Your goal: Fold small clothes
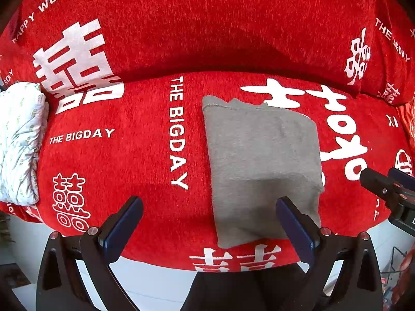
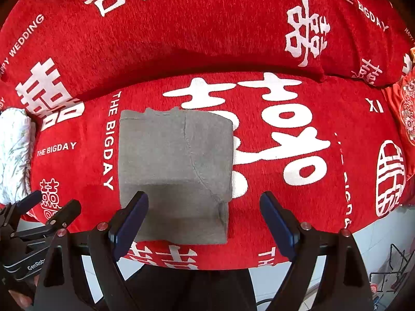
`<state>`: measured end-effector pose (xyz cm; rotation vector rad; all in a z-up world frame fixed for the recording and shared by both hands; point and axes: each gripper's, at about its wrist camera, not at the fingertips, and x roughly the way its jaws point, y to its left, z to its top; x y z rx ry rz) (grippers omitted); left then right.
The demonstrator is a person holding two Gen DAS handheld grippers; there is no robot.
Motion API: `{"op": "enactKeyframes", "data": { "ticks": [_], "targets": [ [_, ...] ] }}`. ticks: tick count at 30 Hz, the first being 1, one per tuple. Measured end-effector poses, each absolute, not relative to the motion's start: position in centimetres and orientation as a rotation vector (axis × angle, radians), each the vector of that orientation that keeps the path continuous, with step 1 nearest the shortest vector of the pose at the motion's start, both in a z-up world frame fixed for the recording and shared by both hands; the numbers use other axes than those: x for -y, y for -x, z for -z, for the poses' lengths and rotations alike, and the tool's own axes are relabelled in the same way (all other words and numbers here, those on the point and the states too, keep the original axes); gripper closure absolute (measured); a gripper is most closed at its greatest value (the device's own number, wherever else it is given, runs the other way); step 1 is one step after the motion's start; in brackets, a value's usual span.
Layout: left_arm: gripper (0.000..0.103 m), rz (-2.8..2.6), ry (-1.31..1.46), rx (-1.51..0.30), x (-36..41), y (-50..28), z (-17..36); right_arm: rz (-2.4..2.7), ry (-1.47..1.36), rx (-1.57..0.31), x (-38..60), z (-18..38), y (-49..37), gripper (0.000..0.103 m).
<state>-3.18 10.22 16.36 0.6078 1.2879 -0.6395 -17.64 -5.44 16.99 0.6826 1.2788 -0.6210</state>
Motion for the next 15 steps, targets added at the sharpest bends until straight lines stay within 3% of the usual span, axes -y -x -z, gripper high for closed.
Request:
{"op": "enactKeyframes", "data": {
  "ticks": [15],
  "targets": [
    [0.001, 0.626, -0.597, -1.29, -10.48, 2.93, -16.54, 0.627, -0.684, -1.278, 5.16, -17.12, 17.71, 0.013]
  ]
}}
